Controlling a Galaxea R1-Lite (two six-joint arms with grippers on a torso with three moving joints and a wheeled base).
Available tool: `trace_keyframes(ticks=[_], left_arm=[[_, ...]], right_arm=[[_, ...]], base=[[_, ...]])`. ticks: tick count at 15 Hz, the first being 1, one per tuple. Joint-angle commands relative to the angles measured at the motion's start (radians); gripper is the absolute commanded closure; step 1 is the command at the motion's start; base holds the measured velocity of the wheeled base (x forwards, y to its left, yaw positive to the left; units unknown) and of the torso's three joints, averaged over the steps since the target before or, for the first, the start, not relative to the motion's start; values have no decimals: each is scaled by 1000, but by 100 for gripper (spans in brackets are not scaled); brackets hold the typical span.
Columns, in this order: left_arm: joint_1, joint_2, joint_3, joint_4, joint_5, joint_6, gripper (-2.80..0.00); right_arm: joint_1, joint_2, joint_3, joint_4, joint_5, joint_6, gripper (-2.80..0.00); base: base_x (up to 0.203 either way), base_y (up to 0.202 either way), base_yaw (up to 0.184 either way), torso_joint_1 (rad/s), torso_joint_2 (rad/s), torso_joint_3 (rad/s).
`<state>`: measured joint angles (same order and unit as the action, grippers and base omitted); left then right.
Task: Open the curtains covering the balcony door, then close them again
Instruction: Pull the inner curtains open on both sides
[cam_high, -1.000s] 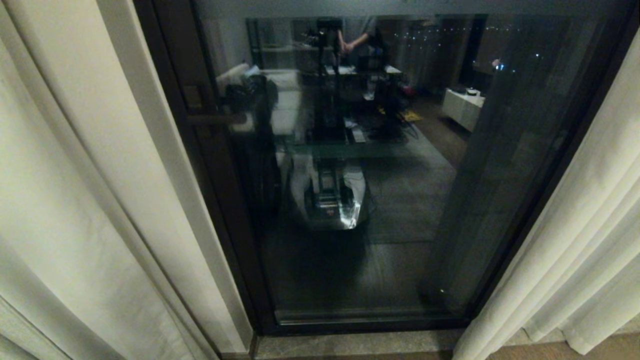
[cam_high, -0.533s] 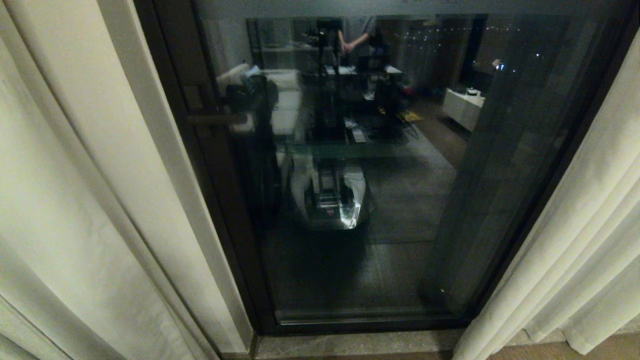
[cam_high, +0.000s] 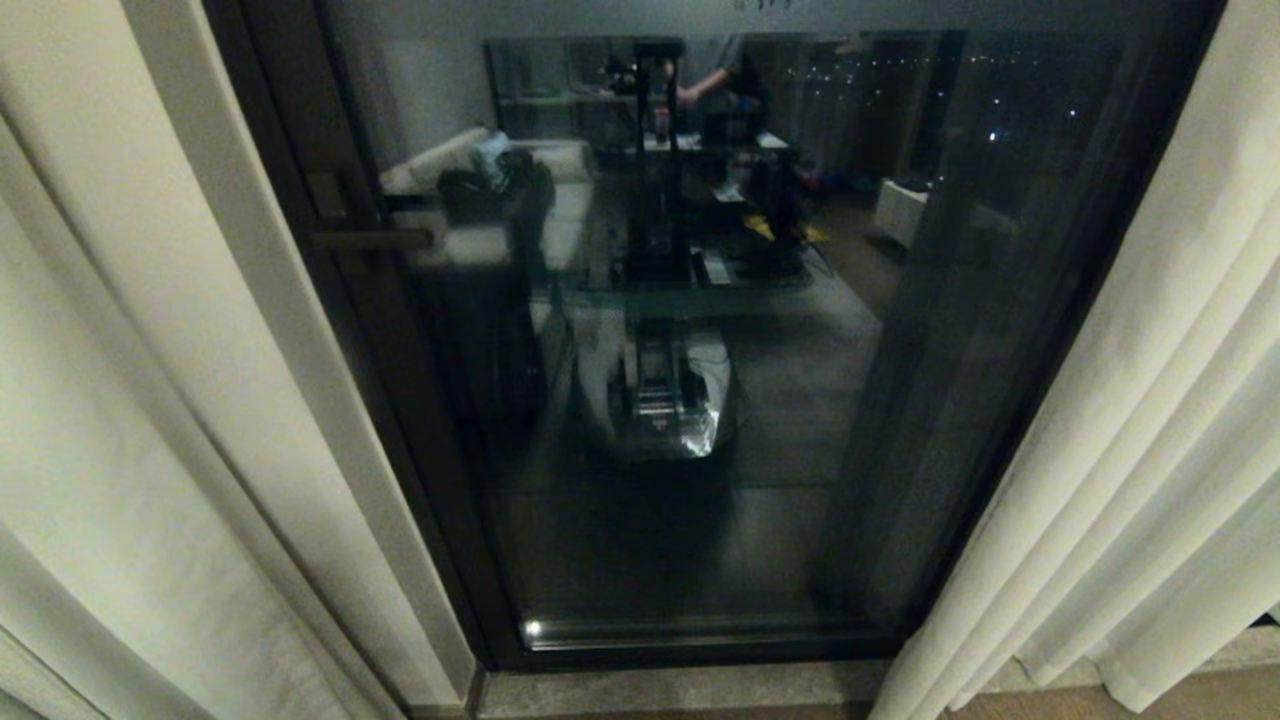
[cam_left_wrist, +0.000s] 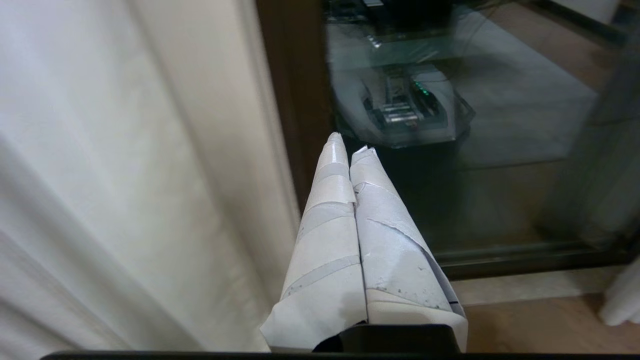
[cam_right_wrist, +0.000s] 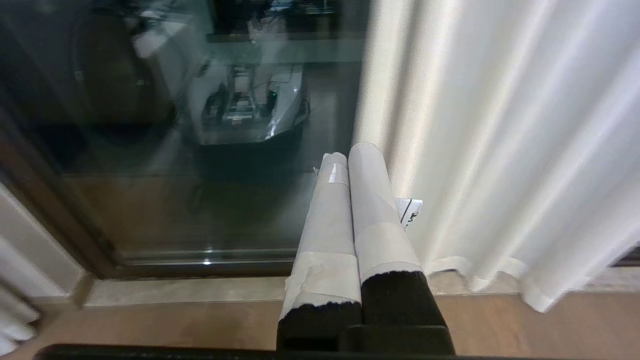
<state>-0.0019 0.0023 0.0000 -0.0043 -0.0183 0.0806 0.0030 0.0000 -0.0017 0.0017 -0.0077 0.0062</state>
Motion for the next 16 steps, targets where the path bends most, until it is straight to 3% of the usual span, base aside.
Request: trace_keyframes(ticks=[1, 13, 16], left_arm=[[0, -2, 0, 0, -2, 1, 0], [0, -2, 0, 0, 1, 11, 0], [0, -2, 0, 0, 3, 5, 0]], right_arm=[[1, 2, 0, 0, 0, 0, 0], [1, 2, 0, 0, 0, 0, 0], [0, 2, 0, 0, 0, 0, 0]], base=[[0, -185, -2, -1, 6, 6], [0, -189, 0, 2, 2, 3], [0, -68, -1, 2, 0, 2]])
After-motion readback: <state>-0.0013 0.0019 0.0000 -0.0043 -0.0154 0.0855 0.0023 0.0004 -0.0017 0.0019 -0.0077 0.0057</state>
